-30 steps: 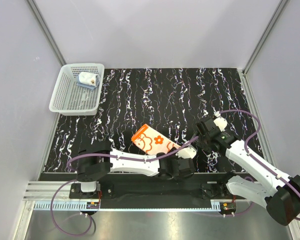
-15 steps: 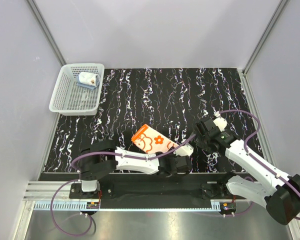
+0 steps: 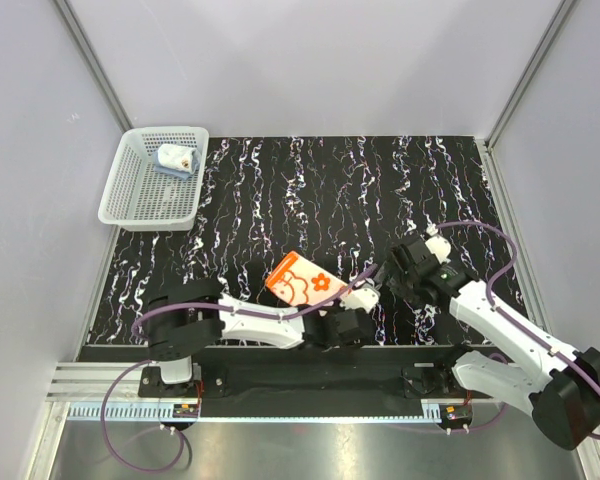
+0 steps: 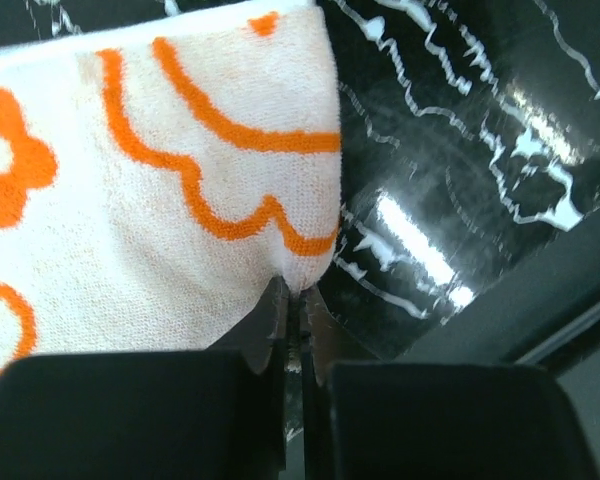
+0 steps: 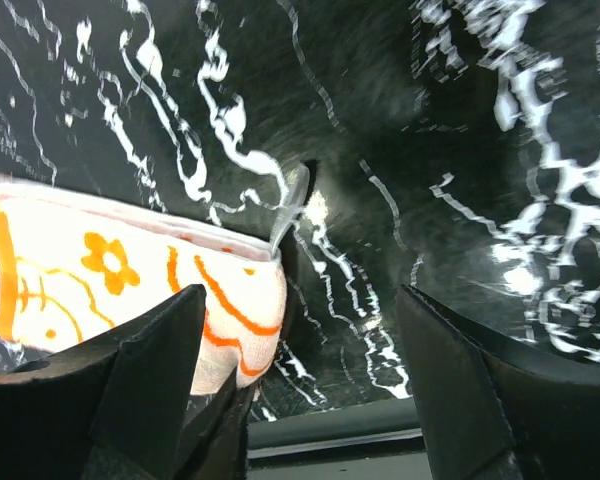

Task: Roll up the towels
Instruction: Roll the towel

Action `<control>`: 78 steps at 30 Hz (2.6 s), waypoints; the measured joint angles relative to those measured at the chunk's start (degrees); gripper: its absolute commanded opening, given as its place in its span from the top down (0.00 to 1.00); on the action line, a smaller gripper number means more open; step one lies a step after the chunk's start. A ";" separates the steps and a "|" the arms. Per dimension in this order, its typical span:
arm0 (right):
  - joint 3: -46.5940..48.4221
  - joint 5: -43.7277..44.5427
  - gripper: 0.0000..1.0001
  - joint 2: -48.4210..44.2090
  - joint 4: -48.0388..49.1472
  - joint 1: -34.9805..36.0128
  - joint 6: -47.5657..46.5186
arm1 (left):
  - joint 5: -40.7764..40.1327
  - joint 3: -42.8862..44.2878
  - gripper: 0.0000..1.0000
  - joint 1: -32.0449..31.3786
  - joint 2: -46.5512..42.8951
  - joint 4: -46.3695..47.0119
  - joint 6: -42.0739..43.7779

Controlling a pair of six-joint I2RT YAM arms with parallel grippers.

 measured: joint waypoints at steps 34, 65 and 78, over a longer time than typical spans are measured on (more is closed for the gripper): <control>-14.03 -24.02 0.84 17.07 33.51 0.00 6.05 | 15.74 -16.46 1.00 9.79 -16.81 7.76 -6.80; -7.69 -20.61 0.65 -7.04 18.38 0.15 -7.08 | 42.91 -28.22 1.00 28.46 -22.49 18.69 -25.62; -15.78 -32.13 0.71 1.44 39.69 3.63 -6.16 | 54.88 -31.01 1.00 35.34 -13.42 28.85 -32.89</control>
